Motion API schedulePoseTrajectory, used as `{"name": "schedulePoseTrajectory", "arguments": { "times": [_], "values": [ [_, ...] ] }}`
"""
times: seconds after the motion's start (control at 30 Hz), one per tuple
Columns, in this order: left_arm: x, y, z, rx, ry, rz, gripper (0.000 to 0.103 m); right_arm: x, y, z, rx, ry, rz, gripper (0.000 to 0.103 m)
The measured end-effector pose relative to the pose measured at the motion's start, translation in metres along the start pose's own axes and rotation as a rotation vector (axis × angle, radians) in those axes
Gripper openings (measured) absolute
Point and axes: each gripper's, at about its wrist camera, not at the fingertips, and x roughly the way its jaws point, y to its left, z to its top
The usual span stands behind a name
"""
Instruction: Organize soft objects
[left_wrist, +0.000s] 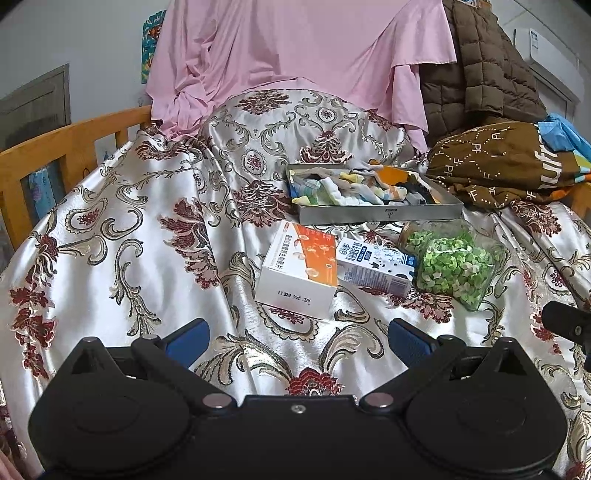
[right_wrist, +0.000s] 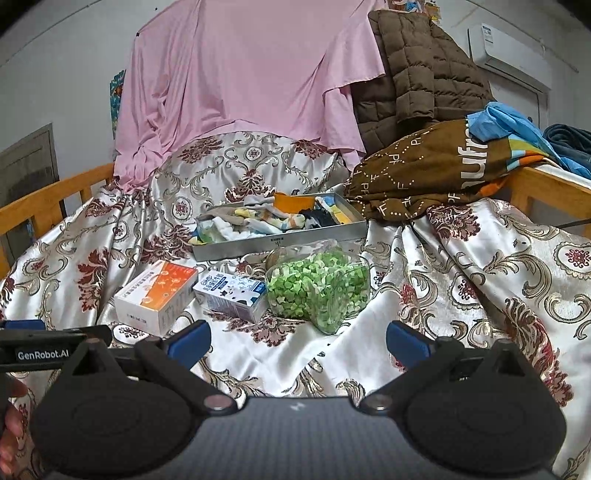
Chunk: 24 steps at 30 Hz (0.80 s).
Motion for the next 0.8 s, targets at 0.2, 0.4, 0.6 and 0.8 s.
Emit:
{"name": "schedulePoseTrajectory", "arguments": {
  "times": [0.2,0.4,0.6,0.8],
  "values": [
    [0.0033,-0.0006,-0.0037,0.015,0.011,0.013,0.102,0.0016,-0.0008,-0.0015,0.0,0.01,0.0,0.103],
    [0.0039,-0.0002,-0.004,0.015,0.012,0.014,0.102,0.0023,-0.0017,-0.0017,0.002,0.013,0.0,0.103],
    [0.004,-0.0001,-0.0042,0.017,0.01,0.014,0.102,0.0023,-0.0023,-0.0017,0.002,0.011,0.0,0.103],
    [0.0039,-0.0004,-0.0042,0.017,0.011,0.014,0.102,0.0023,-0.0025,-0.0018,0.003,0.011,0.0,0.103]
  ]
}}
